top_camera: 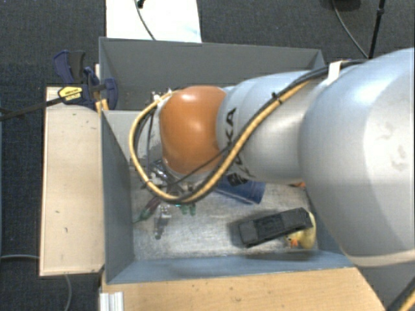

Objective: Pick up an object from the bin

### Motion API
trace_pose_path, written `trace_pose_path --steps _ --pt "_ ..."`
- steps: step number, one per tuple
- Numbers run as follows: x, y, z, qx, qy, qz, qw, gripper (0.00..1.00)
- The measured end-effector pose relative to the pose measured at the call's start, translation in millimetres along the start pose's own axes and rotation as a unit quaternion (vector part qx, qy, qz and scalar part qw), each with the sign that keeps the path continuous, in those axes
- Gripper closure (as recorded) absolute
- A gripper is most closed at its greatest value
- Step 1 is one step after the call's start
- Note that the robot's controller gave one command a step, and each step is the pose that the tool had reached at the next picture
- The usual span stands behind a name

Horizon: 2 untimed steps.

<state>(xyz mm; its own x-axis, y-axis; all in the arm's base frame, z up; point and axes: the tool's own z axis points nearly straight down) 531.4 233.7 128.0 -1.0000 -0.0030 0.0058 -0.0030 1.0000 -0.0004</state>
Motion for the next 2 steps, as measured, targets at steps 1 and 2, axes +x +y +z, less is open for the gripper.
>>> trace_pose_path --steps 1,2 --pt "-2.5 -1 -4 -0.001 -0.0038 0.003 1.0000 0.00" --pt "-21.9 -5 30 -0.001 -0.0062 -0.089 0.9961 0.00"
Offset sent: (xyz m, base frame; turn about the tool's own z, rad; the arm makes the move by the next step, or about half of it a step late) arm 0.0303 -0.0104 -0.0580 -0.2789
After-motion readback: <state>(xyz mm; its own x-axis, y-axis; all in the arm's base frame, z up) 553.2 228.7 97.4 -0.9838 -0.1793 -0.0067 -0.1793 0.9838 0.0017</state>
